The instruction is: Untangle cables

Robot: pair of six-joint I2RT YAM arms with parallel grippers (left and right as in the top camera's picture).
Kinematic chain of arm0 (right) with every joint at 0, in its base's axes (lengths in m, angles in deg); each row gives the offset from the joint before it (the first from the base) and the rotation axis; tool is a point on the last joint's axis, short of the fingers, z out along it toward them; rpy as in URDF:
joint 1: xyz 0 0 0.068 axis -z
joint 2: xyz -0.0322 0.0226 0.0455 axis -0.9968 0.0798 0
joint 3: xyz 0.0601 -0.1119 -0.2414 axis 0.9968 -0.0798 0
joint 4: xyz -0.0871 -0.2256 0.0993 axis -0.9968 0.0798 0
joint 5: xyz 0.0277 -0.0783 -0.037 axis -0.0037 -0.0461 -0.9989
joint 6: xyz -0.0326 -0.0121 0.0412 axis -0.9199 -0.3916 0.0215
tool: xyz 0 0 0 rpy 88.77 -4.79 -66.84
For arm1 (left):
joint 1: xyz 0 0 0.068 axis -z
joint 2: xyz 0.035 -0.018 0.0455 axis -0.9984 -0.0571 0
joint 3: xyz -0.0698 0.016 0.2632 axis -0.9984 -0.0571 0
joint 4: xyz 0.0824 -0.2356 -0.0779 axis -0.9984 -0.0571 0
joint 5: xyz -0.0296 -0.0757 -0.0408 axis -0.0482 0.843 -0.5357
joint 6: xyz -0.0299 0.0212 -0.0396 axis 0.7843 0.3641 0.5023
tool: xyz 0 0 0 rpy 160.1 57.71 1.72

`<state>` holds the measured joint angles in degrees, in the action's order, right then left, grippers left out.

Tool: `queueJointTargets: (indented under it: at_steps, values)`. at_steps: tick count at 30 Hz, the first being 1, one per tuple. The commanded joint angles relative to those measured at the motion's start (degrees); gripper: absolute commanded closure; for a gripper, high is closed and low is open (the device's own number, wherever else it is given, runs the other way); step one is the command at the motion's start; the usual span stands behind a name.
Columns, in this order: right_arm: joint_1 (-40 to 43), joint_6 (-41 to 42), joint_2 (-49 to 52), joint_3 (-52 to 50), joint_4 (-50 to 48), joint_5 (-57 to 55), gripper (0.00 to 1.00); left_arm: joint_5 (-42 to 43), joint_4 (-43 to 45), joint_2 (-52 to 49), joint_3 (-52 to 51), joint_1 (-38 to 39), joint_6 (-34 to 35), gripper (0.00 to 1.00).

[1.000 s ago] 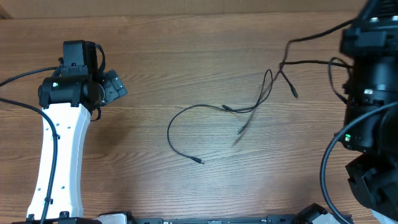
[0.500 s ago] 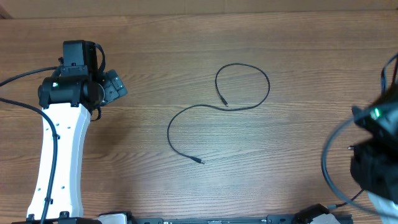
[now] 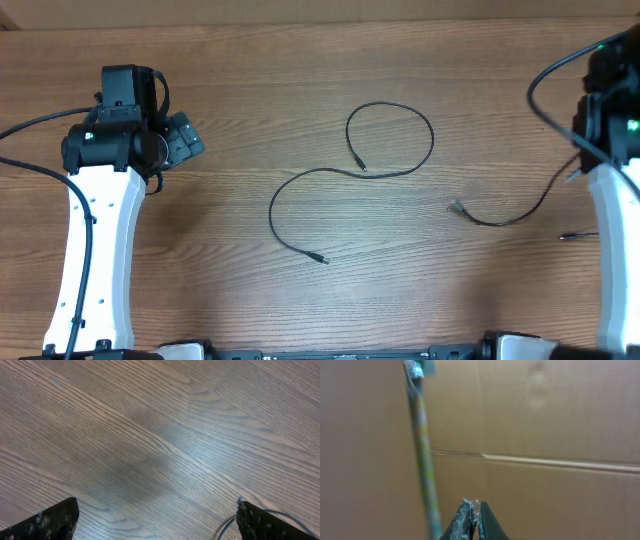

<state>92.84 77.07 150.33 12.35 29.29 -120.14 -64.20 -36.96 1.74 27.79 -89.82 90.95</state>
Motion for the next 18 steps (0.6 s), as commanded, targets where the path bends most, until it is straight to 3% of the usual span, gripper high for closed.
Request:
queueJointTargets:
  at_steps: [1, 5, 8, 15, 18]
  values:
    - [6.0, 0.2, 5.3, 0.6, 2.3, 2.5, 0.96, 0.2, 0.0, -0.3, -0.1, 0.1, 1.2, 0.01]
    - [12.2, 0.2, 12.0, 0.6, 2.8, 2.6, 0.96, 0.2, 0.0, -0.3, -0.1, 0.1, 1.2, 0.00]
    - [16.9, 4.9, 16.1, 0.6, 5.3, 4.4, 0.96, 0.2, 0.0, -0.3, -0.1, 0.1, 1.2, 0.00]
    - [25.1, 21.5, 21.3, 0.6, 17.2, 25.0, 0.96, 0.2, 0.0, -0.3, -0.1, 0.1, 1.2, 0.00]
    - [28.4, 24.4, 24.3, 0.6, 19.9, 35.8, 0.96, 0.2, 0.0, -0.3, -0.1, 0.1, 1.2, 0.00]
